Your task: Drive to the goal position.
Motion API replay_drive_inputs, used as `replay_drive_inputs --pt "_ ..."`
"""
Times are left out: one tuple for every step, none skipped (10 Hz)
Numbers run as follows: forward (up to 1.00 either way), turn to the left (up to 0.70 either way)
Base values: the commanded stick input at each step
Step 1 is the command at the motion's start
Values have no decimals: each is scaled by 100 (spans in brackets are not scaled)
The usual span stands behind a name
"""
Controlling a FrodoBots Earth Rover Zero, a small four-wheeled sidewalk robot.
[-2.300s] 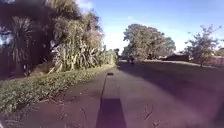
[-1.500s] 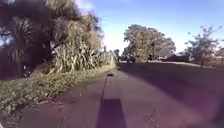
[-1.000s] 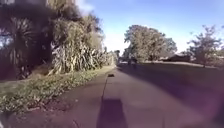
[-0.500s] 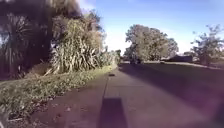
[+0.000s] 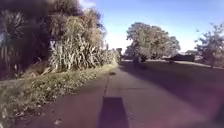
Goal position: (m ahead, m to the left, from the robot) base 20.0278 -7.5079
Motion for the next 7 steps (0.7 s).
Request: replay_drive_inputs --pt "85 0" --pt "85 0" --pt "85 0" --pt "85 0" --pt "85 -34" --pt "85 -34" --pt "85 -34"
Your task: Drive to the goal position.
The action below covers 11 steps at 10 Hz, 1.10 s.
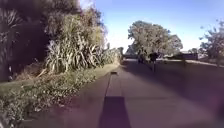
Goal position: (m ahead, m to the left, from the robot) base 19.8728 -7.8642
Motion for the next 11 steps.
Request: replay_drive_inputs --pt "85 0" --pt "85 0" --pt "85 0" --pt "85 0" --pt "85 0" --pt "85 0" --pt "85 0" --pt "85 0" --pt "85 0" --pt "85 0" --pt "85 0"
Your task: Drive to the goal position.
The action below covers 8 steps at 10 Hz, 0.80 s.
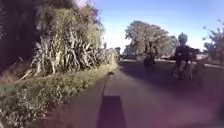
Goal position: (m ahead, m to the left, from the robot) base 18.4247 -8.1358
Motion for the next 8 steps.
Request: replay_drive_inputs --pt "85 0" --pt "85 0" --pt "85 0" --pt "85 0" --pt "85 0" --pt "85 0" --pt "85 0" --pt "100 -40"
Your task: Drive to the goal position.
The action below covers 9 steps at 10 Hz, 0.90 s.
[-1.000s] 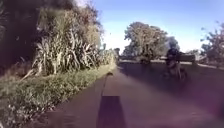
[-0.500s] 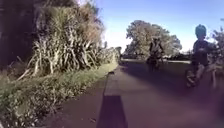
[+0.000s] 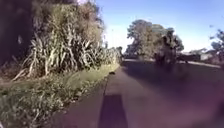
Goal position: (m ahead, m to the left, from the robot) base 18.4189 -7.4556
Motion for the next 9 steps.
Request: replay_drive_inputs --pt "100 -40" --pt "100 -40" --pt "100 -40" --pt "100 -40" --pt "100 0" --pt "100 0" --pt "100 0" --pt "100 0" --pt "100 0"
